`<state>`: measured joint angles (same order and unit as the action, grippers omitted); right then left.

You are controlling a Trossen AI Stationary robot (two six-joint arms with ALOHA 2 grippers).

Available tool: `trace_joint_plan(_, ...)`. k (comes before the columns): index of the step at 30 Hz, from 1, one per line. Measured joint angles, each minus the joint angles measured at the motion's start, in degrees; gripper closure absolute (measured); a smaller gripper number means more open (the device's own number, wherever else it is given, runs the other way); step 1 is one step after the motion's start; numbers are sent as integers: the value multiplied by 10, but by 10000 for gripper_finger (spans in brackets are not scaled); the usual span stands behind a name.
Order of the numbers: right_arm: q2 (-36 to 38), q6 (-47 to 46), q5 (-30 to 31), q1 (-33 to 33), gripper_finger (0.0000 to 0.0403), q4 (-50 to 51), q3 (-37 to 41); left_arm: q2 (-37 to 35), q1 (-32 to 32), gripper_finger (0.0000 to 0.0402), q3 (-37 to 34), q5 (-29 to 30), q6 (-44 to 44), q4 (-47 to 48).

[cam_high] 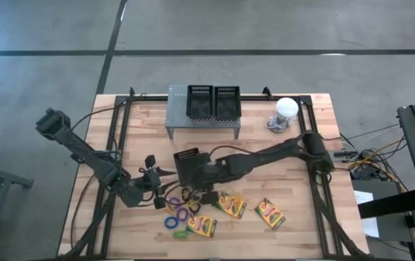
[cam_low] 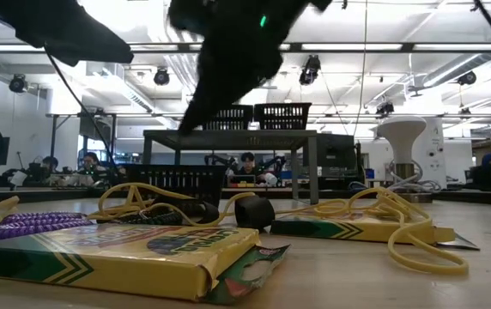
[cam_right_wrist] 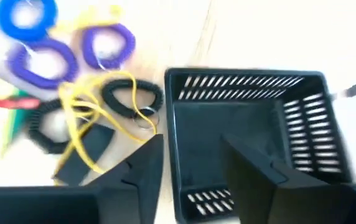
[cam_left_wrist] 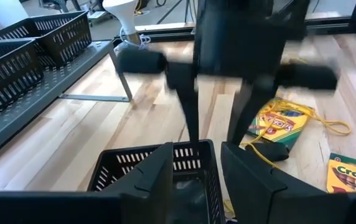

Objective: Pick & Place Office Desk Supplies
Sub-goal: Put the black basket on the shelf

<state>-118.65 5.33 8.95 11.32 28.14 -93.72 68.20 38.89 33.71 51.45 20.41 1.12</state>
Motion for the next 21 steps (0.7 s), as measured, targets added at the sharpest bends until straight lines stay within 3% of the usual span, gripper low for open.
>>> trace_joint_plan(4, 73, -14, 0, 16, 219, -14, 62, 0, -1, 264, 0, -25, -39, -40)
trace_joint_plan(9, 192, -39, 4, 36, 215, -100, 217, 43, -13, 264, -3, -88, -71, -124)
trace_joint_plan(13, 286, -70, 63, 52, 221, -184, 345, 114, -36, 262, 7, -111, -70, -163)
trace_joint_plan(17, 360, -77, 123, 70, 227, -315, 460, 164, -70, 242, 52, -128, -35, -122)
trace_joint_plan(21, 407, -55, 131, 76, 230, -447, 552, 192, -107, 215, 105, -181, 16, -21)
